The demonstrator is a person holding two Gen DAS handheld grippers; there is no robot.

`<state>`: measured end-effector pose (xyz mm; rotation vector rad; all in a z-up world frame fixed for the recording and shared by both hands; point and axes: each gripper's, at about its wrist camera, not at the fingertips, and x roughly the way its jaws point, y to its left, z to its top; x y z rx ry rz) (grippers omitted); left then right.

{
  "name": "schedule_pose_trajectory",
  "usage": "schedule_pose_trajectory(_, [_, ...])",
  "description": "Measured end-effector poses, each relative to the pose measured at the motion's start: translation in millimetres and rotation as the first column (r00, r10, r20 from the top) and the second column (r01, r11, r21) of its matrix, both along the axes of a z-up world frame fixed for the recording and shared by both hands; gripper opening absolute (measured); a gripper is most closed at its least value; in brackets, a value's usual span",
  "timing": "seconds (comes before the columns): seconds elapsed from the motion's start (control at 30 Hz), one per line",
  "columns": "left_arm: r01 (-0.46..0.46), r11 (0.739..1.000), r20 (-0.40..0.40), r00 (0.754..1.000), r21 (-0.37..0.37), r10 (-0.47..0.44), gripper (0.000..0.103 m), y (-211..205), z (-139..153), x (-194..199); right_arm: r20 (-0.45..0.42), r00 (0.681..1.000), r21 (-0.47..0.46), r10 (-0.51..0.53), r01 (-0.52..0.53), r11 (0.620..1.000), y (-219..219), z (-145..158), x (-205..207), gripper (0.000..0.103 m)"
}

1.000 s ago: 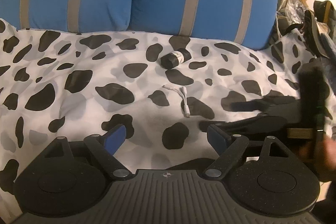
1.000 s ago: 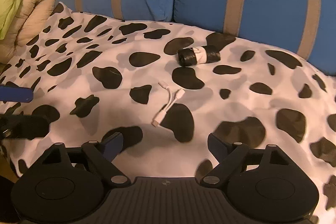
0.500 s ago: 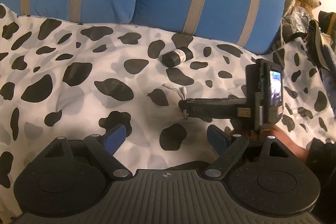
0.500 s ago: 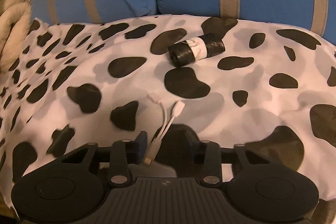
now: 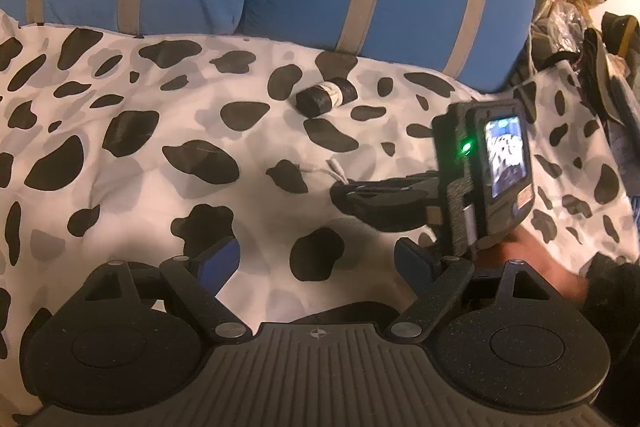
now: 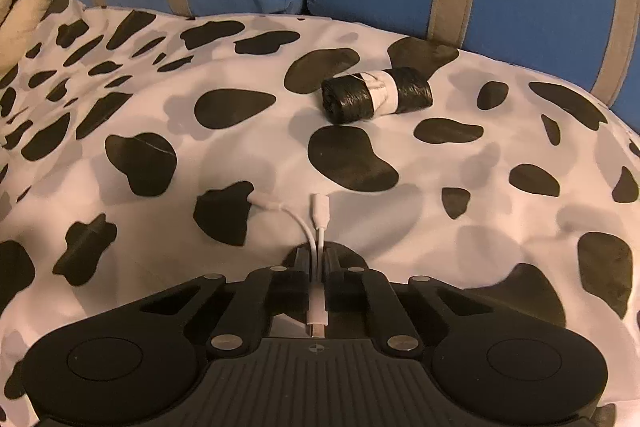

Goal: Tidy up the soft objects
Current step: 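Grasp the white earphone cable with the right gripper, then grasp the black-and-white wrapped roll with the left gripper while the right holds the cable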

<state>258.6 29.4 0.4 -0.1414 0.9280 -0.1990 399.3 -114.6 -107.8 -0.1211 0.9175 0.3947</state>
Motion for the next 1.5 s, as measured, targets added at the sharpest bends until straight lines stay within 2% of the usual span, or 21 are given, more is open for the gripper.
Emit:
schedule_pose_trajectory(0.17, [0.013, 1.000, -0.006, 1.000, -0.015, -0.013, 0.085, -4, -3, 1, -0.018, 1.000, 0.008, -0.010, 0.010, 1.000, -14, 6, -3, 0.006])
schedule_pose_trajectory(0.37, [0.039, 0.999, 0.025, 0.999, 0.009, -0.039, 0.085, -13, -4, 0, 0.005, 1.000, 0.006, -0.017, 0.017, 1.000, -34, 24, -13, 0.006])
schedule_pose_trajectory(0.53, [0.076, 0.997, 0.069, 0.995, 0.032, -0.078, 0.085, -17, 1, 2, 0.033, 0.999, 0.002, -0.022, 0.022, 1.000, -54, 44, -25, 0.006])
schedule_pose_trajectory(0.87, [0.058, 0.996, 0.153, 0.986, 0.066, -0.068, 0.085, -25, 0, 16, 0.080, 0.997, -0.027, -0.025, 0.027, 0.999, -94, 81, -62, 0.006])
schedule_pose_trajectory(1.23, [0.106, 0.978, 0.243, 0.959, 0.181, -0.149, 0.085, -45, -14, 40, 0.046, 0.998, -0.047, -0.034, 0.036, 0.998, -139, 100, -107, 0.006])
schedule_pose_trajectory(1.5, [0.122, 0.952, 0.237, 0.952, 0.280, -0.192, 0.085, -56, -39, 78, -0.038, 0.998, -0.045, -0.053, 0.051, 0.998, -162, 103, -127, 0.006])
